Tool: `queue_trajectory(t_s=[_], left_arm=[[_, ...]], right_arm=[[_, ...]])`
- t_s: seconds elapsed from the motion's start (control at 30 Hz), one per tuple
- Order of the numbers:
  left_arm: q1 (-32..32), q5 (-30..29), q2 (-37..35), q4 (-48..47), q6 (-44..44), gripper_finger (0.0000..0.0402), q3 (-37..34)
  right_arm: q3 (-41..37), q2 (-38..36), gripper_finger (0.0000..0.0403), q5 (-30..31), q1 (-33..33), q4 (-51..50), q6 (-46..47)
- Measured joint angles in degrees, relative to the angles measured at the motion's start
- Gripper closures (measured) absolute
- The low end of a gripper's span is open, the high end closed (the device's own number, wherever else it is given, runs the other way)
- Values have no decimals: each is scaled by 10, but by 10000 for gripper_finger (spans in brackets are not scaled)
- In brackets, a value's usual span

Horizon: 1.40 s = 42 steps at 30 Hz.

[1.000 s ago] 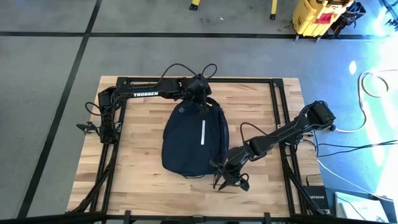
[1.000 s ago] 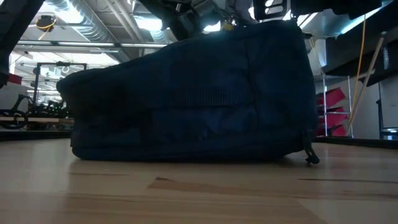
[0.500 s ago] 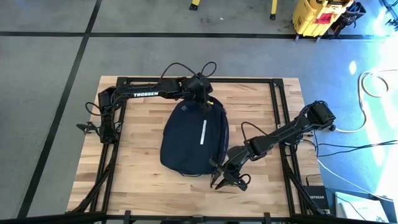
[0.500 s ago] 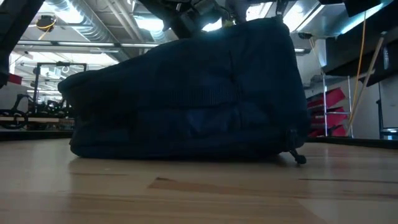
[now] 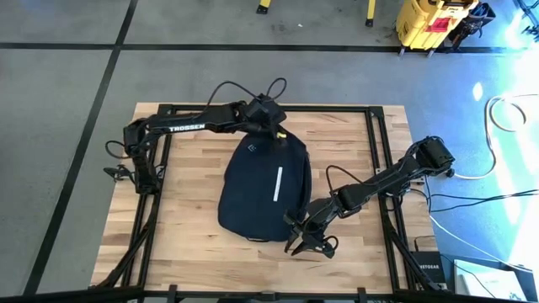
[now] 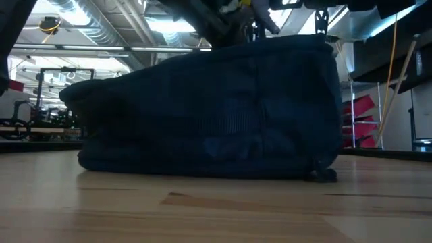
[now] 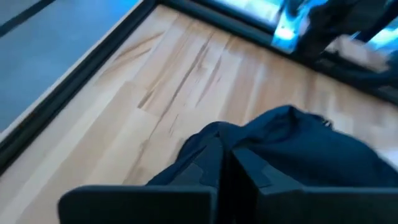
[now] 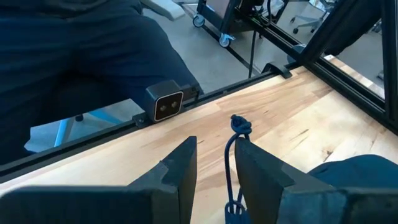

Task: Unpack backpack
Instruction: Open the black backpack

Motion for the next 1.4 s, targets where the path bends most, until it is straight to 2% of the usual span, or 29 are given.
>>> queue_trajectory(t_s=[0.17, 0.23, 0.43, 0.53, 0.7, 0.93, 1.03, 1.17, 1.27, 1.4], left_arm=[[-22, 60, -24, -4, -23, 401, 0], [-37, 64, -32, -16, -7, 401, 0], [-54, -51, -38, -22, 55, 401, 0], [-43, -79, -37, -23, 82, 401, 0], [-33, -75, -37, -21, 122, 401, 0], [-32, -46, -36, -44, 138, 401, 0], [-33, -44, -36, -65, 141, 399, 0], [-33, -48, -36, -61, 151, 366, 0], [-34, -48, -36, -58, 159, 324, 0], [-38, -39, -36, -60, 169, 256, 0]], right_arm=[[0, 0, 311, 0, 0, -1, 0], [0, 0, 311, 0, 0, -2, 0], [0, 0, 311, 0, 0, -2, 0], [0, 0, 311, 5, 0, -3, 0], [0, 0, 311, 58, 0, -13, -7], [0, -3, 311, 193, -1, -40, -27], [0, -17, 311, 205, -1, -46, -27], [0, -36, 311, 205, -1, -54, -27], [0, -47, 311, 210, -1, -71, -26], [0, -51, 311, 248, -1, -88, -19]])
